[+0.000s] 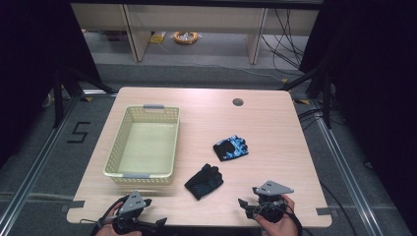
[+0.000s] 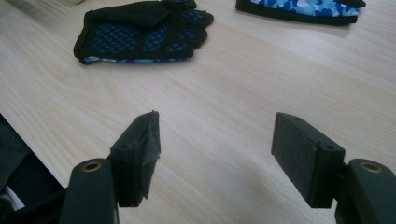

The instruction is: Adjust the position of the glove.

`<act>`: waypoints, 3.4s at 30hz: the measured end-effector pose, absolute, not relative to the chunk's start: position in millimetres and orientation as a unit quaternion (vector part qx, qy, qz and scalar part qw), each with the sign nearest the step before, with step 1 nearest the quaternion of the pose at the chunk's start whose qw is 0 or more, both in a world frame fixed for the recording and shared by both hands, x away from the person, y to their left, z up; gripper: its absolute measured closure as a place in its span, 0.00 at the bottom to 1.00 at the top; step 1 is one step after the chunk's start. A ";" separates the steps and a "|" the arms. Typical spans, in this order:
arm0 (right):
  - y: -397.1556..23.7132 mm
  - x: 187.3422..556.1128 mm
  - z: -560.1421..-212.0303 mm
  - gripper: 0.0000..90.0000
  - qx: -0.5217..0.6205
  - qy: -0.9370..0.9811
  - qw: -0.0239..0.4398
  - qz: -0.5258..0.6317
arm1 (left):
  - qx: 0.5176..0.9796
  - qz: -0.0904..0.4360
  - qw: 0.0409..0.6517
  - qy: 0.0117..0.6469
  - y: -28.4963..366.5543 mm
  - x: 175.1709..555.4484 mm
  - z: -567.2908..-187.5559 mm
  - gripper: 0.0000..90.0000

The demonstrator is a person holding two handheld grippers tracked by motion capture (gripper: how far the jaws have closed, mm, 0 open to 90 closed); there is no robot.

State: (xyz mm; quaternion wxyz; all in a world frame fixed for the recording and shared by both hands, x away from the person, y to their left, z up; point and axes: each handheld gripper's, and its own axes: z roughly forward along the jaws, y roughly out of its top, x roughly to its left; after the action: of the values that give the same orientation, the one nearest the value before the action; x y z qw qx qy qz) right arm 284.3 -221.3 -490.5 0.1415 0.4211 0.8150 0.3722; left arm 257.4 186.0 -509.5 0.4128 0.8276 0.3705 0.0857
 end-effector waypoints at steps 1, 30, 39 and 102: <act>-221.1 284.3 -490.8 0.40 0.419 0.816 0.143 0.372 | 0.828 0.086 0.412 0.370 185.9 257.5 -509.5 0.17; -170.8 355.1 -472.4 0.62 0.347 0.846 0.146 0.378 | 0.814 0.071 0.442 0.370 134.4 294.8 -500.5 0.30; -143.5 383.6 -481.6 0.68 0.334 0.863 0.140 0.351 | 0.831 0.096 0.427 0.343 109.1 306.1 -498.1 0.39; -185.4 330.2 -503.5 0.92 0.459 0.806 0.068 0.366 | 0.855 0.148 0.411 0.278 70.4 319.9 -500.7 0.91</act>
State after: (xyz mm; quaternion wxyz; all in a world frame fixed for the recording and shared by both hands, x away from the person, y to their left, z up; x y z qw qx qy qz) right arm 330.2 -185.4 -503.5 0.0680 0.4592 0.8064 0.3665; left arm 319.9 70.4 -500.7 0.4113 0.8554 0.2782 0.1475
